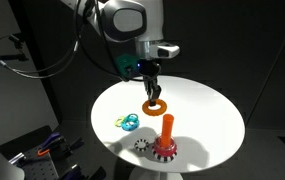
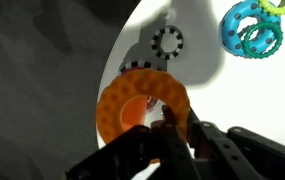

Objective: Pick up the orange ring and put it on the ring holder

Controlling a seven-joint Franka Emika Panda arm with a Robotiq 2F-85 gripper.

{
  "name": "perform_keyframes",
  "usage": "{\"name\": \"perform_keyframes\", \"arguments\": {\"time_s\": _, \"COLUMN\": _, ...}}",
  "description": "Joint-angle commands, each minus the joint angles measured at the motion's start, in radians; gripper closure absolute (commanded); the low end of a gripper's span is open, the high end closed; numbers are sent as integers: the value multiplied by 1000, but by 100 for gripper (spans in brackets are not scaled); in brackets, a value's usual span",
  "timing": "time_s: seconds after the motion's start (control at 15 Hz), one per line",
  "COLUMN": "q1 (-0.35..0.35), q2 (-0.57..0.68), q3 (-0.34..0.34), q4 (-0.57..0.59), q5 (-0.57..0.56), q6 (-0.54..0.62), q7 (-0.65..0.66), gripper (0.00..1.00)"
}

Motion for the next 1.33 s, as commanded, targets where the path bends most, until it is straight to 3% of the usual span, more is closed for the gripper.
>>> {"name": "perform_keyframes", "arguments": {"time_s": 0.0, "q1": -7, "q2": 48, "q3": -4, "q4": 81, "q5": 3, "q6": -50, "q7": 12, "gripper": 94}}
{"name": "perform_keyframes", "arguments": {"time_s": 1.27, "q1": -29, "q2": 195, "q3": -32, "q4": 237, "q5": 49, "q6": -81, "q7": -24, "gripper": 94}}
